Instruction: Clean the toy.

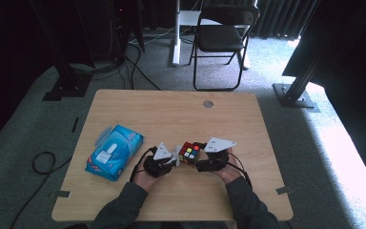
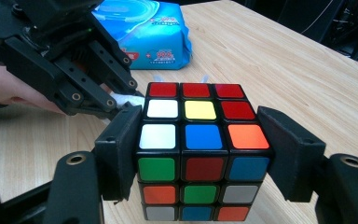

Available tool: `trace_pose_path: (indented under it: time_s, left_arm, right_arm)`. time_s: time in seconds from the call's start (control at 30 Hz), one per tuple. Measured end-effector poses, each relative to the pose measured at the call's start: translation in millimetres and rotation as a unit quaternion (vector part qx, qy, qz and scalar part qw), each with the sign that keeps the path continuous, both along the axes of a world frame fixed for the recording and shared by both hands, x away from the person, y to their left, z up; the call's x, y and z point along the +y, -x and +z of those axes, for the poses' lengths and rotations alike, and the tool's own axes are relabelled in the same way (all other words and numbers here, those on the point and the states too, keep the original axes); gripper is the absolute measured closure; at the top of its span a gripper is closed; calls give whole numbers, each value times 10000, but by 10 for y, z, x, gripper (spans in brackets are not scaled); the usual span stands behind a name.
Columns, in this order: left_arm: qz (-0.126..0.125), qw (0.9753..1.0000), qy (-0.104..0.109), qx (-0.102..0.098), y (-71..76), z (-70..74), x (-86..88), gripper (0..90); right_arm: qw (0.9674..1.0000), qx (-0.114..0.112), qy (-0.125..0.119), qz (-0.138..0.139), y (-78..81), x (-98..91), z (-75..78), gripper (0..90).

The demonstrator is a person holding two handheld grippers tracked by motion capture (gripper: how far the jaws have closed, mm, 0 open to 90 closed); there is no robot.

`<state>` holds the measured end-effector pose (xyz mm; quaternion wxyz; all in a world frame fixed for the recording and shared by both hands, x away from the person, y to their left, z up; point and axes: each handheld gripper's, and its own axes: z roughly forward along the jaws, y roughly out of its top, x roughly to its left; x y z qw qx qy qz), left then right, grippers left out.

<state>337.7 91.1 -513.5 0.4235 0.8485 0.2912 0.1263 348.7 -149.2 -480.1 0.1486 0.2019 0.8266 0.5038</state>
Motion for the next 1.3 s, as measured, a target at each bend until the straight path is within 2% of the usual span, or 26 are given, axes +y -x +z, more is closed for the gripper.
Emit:
trace_pose_path:
  time_s: [0.33,0.6,1.3]
  left_arm:
    - [-116,9998,-132,37,24,-27,-45,831]
    - [-245,9996,-145,-81,83,32,-96,831]
    - [-332,9992,-142,-164,106,89,-128,831]
  right_arm:
    - [9998,2,-39,-213,-35,-65,-8,343]
    - [9993,10,-46,-384,-68,-107,-35,342]
    - [9992,8,-31,-386,-54,-47,-54,343]
